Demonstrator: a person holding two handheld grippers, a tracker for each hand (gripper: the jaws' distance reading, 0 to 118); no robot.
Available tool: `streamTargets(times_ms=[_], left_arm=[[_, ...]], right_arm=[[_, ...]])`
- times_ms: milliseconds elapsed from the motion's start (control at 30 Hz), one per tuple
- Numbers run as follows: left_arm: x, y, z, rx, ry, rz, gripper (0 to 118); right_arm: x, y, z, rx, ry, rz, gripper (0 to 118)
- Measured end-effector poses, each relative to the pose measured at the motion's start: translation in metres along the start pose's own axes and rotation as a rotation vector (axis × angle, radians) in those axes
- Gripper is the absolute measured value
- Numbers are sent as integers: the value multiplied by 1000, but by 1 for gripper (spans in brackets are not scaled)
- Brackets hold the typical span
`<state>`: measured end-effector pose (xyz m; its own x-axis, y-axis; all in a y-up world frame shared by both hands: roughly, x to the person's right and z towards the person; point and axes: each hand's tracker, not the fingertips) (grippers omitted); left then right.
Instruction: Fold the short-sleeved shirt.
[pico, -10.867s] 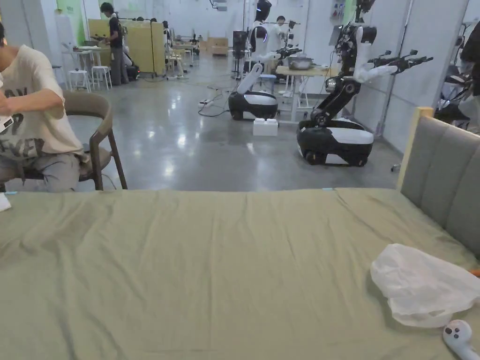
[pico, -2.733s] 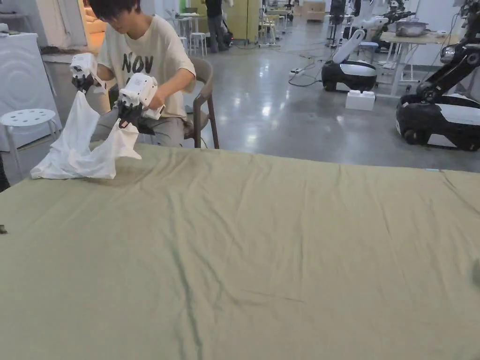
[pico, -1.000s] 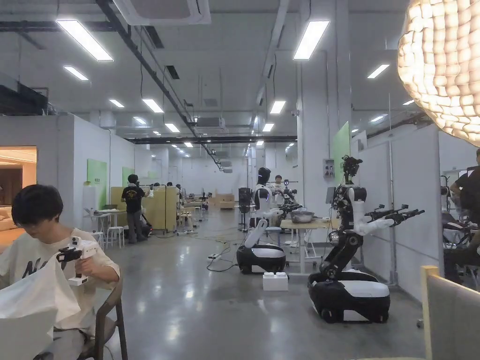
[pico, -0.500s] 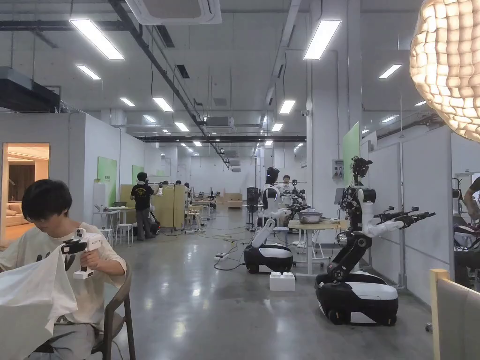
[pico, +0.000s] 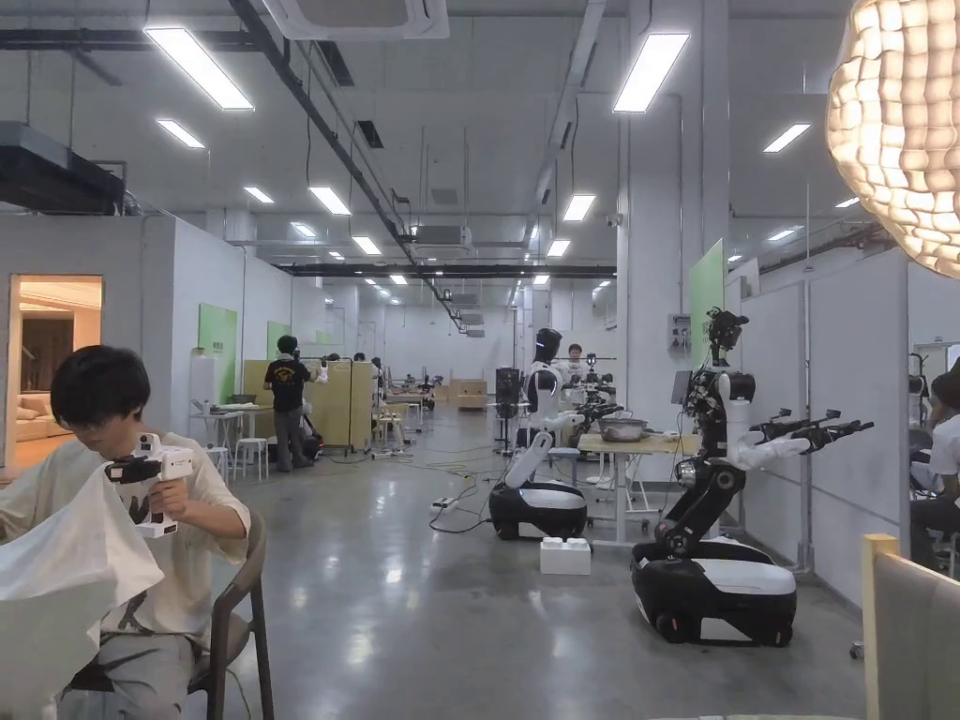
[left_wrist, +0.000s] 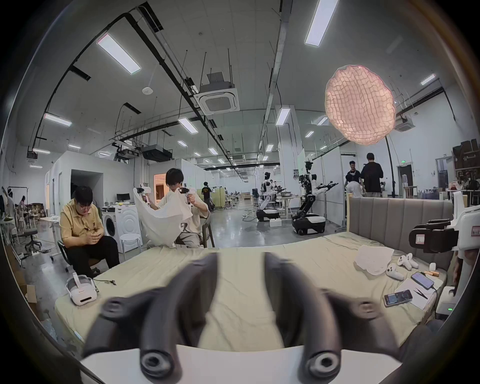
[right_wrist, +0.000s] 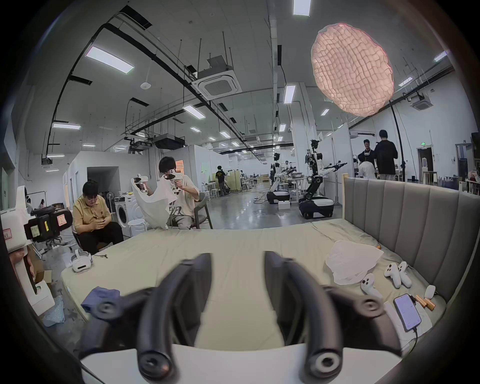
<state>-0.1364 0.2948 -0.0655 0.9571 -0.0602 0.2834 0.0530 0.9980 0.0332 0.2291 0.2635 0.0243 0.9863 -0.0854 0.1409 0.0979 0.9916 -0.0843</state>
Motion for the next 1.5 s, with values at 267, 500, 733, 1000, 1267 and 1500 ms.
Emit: streamTargets(times_ms=[267,500,733,1000,1267,1500], left_arm=[[-10,5,2,-4,-2,53,103],[-7,7,5,37,15,9,118],[-4,4,3,13,7,3,118],[-5,2,2,-5,7,12,118],[-6,2,1,-15,9,39,118],[-7,-2,-3,-56,-9,80,118]], right_arm=[[0,1,5,-3,-25,2,112],[-2,-1,7,7,-33,20,117],[1,4,7,18,-37,9,118],[2,3,8,27,-29,-20,118],[-4,16,-3,-30,-79,-129,118],[-33,31,-11,-165,-251,-203,118]])
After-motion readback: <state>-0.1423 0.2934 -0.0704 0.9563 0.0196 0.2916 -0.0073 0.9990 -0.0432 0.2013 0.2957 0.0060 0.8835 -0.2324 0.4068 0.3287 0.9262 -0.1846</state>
